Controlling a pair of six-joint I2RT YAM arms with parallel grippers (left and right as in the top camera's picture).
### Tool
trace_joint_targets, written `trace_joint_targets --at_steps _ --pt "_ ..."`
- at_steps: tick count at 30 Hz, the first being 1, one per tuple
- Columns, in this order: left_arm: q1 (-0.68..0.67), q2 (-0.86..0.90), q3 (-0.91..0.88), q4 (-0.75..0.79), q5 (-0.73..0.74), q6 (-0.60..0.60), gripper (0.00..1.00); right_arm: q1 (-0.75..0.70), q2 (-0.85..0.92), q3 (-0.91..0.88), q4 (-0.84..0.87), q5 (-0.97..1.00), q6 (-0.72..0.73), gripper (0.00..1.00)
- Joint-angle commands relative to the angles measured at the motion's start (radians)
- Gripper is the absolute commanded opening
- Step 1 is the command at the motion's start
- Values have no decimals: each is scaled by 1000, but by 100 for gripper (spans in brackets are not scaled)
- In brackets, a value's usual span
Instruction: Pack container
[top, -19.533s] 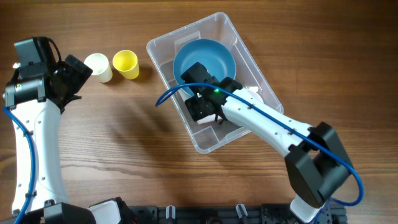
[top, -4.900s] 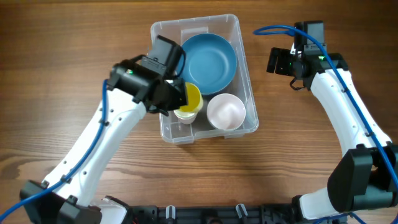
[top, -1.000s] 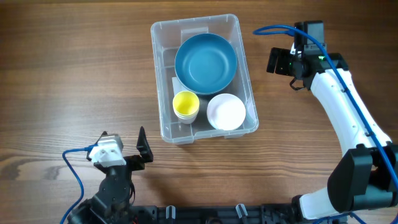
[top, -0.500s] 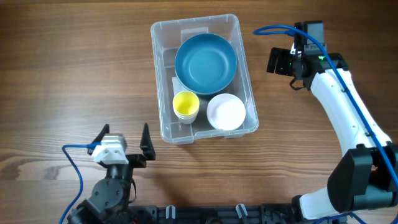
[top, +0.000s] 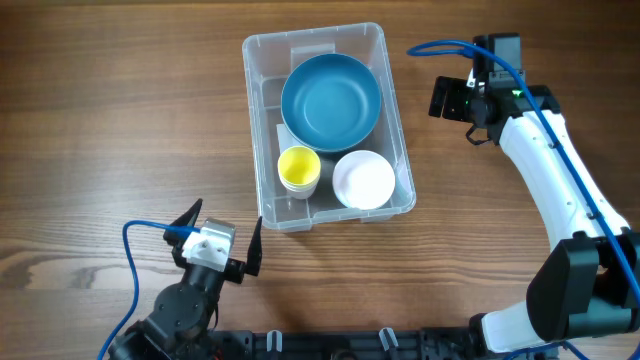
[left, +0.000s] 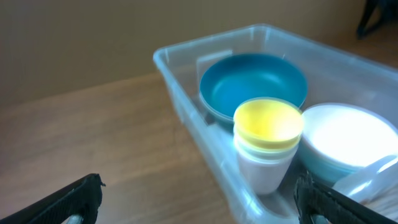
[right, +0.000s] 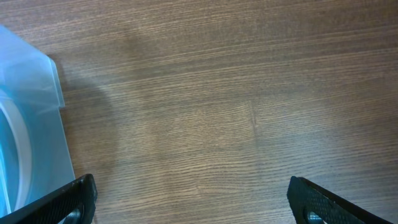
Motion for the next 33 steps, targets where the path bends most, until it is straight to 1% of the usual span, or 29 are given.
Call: trace_joint_targets --at_steps 1,7,11,15,22,27,29,33 --pt "-4 -9 -2 -45 -18 24 100 -3 8 -3 5 18 -8 100" --pt "-3 -9 -2 -45 -8 25 100 -3 -18 -6 5 18 -8 100" --pt "-3 -9 -2 -45 -8 25 100 -2 -133 -6 5 17 -8 100" --pt "-3 -9 -2 -45 -8 25 100 0 -330 -6 5 18 -8 100" --pt "-3 -9 -2 -45 -8 25 100 0 -784 -6 5 18 -7 100" --pt "-3 -9 -2 -45 -8 25 100 0 -1063 -6 3 21 -8 100" --pt "-3 -9 -2 -45 -8 25 100 0 -1170 -6 -13 72 -20 100" --pt "-3 -9 -2 -45 -8 25 100 0 -1318 -6 -53 162 -36 100"
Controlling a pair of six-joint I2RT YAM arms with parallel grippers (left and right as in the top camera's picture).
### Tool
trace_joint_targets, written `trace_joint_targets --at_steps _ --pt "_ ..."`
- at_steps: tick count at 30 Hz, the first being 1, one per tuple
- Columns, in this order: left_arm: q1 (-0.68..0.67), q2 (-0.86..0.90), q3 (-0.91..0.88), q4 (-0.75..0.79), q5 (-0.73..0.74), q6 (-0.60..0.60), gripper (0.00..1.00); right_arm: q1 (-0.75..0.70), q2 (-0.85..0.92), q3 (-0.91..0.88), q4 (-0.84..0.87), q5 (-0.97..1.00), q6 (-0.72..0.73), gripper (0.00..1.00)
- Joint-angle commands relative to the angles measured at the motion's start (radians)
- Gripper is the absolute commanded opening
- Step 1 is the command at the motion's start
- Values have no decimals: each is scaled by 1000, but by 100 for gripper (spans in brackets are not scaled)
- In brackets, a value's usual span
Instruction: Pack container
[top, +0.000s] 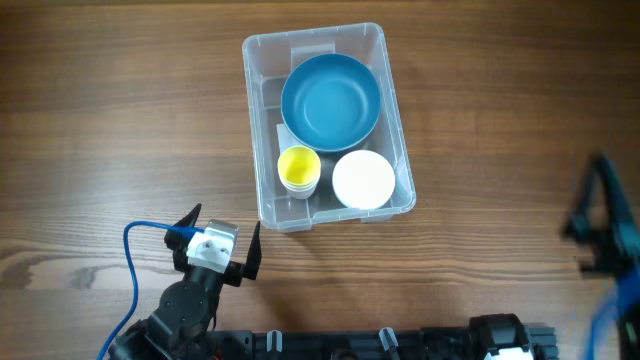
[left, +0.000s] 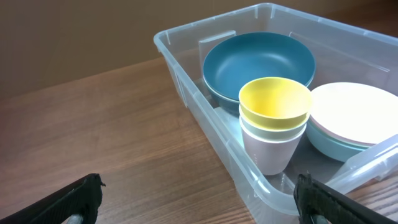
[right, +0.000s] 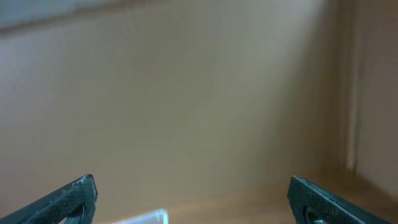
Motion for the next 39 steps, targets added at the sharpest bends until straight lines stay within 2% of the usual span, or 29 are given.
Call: trace_joint_targets --at_steps 1,4,7,12,16,20,25,32,39 --pt "-3 -8 -1 2 -3 19 100 0 -124 -5 -52 126 -25 100" --pt "-3 -8 -1 2 -3 19 100 -5 -188 -43 -82 146 -25 100" --pt "-3 -8 -1 2 -3 19 100 -33 -216 -151 -17 143 -23 100" --pt "-3 -8 -1 2 -3 19 100 -112 -285 -522 378 14 -21 100" --pt "-3 -8 -1 2 -3 19 100 -124 -368 -898 800 -95 15 100" --pt "-3 -8 -1 2 -3 19 100 -126 -401 -1096 967 -90 90 100" --pt "-3 -8 -1 2 -3 19 100 -126 -438 -1228 962 -89 114 100" --pt "-3 -8 -1 2 -3 19 100 -126 -458 -1286 904 -190 -95 100" --pt "-3 -8 -1 2 -3 19 100 -126 -458 -1288 735 -192 -130 100"
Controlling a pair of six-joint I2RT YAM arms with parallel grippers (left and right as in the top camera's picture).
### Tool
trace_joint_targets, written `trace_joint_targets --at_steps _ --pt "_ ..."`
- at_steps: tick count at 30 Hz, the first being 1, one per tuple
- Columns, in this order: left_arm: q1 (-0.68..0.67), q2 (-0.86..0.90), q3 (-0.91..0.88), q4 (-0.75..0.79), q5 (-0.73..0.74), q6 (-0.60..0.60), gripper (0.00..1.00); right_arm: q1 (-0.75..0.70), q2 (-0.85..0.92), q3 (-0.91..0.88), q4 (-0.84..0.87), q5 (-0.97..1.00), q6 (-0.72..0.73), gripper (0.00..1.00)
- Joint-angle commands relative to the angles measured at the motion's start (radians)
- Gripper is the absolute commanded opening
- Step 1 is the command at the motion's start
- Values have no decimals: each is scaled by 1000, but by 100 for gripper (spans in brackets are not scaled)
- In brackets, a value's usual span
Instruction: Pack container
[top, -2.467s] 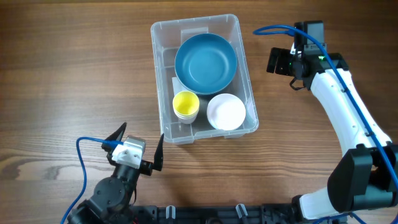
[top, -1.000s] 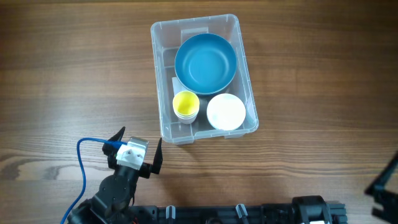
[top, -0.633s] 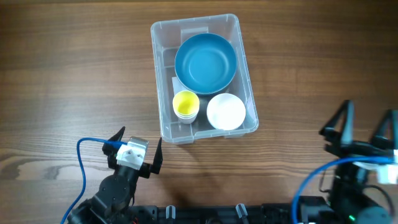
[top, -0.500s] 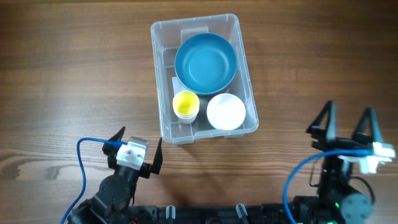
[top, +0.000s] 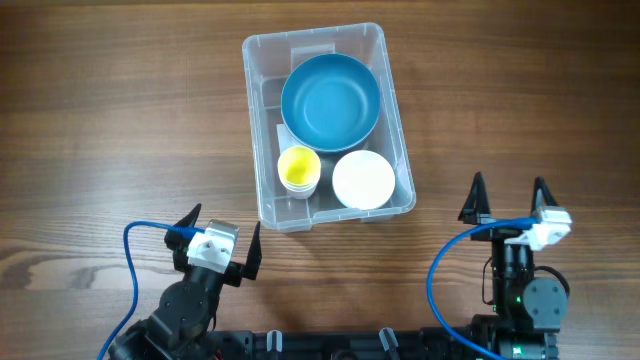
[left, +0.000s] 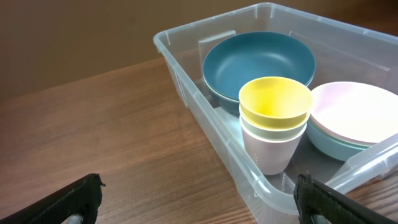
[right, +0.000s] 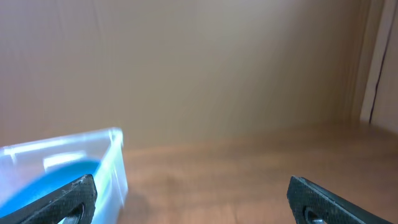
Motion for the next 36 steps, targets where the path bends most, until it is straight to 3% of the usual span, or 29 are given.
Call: trace_joint_targets --at_steps 1,7,36 --pt "-3 -8 0 2 -3 14 100 -7 -15 -9 -43 -28 -47 100" --pt "-3 -8 0 2 -3 14 100 -7 -15 -9 -129 -35 -43 100" --pt "-3 -8 0 2 -3 14 100 -7 -3 -9 -128 -40 -43 100"
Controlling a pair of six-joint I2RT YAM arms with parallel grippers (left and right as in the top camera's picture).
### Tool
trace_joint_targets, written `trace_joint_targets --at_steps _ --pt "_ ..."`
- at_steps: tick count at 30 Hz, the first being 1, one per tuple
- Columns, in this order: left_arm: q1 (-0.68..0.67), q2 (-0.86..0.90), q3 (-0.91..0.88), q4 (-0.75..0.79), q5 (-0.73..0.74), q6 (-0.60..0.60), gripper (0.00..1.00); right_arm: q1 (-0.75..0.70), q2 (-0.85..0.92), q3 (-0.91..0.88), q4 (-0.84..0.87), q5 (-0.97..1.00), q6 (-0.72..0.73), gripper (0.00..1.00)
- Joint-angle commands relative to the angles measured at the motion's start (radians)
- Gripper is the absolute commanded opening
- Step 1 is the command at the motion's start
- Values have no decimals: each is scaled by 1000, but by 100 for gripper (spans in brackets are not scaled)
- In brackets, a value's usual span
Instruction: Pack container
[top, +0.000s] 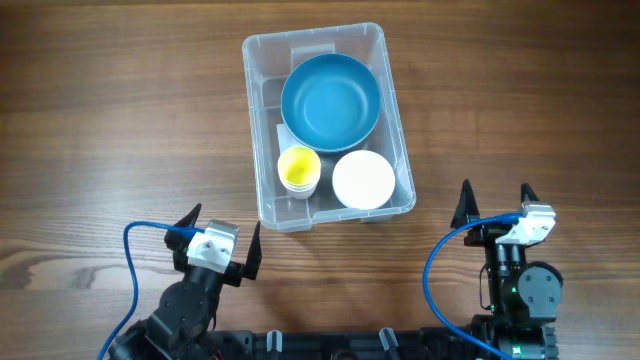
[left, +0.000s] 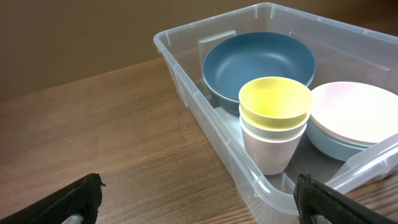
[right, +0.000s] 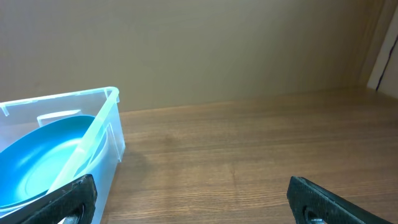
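A clear plastic container (top: 262, 180) stands at the table's middle. Inside lie a blue bowl (top: 330, 98), a yellow cup (top: 298, 167) stacked on pale cups, and a white bowl (top: 363, 179) on a teal one. The left wrist view shows the container (left: 205, 140), yellow cup (left: 275, 101), blue bowl (left: 258, 62) and white bowl (left: 351, 109). My left gripper (top: 222, 235) rests open at the near left, nothing between its fingers. Folded at the near right is my right gripper (top: 494, 200), open and holding nothing; its view shows the container (right: 102, 134) and blue bowl (right: 37, 158).
Bare wooden table (top: 120, 120) surrounds the container. Blue cables (top: 132, 270) loop beside both arm bases at the front edge. A brown wall rises behind the table in the wrist views.
My right gripper shifted slightly left and tilted down, so its view shows more table and container. The left arm and the container's contents are unchanged.
My right arm was stretched out, its gripper open to the right of the container's far end. Then it was blurred at the table's right edge. Then it sat folded at the near right, where it stays. The left gripper stayed open at the near left throughout.
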Motion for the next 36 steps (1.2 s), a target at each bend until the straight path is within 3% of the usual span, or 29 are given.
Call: trace_joint_targets --at_steps 1,7,11,12,18,24,29,36 --pt "-3 -8 0 2 -3 14 100 -7 -2 -5 3 -13 -18 100" --pt "-4 -8 0 -27 25 3 100 -7 -2 -5 3 -13 -18 100" --pt "14 -8 0 32 197 4 100 -7 -2 -5 3 -13 -18 100" --pt "39 -8 0 122 275 4 100 -7 -1 -5 3 -13 -18 100" --pt "177 -8 0 318 599 4 100 -7 -2 -5 3 -13 -17 100" --pt "356 -9 -11 341 886 4 100 -7 -2 -5 3 -13 -17 100" --pt "466 -59 -92 347 971 4 100 -7 -1 -5 3 -13 -18 100" --pt "472 -90 -168 413 967 8 100 -7 -1 -5 3 -13 -18 100"
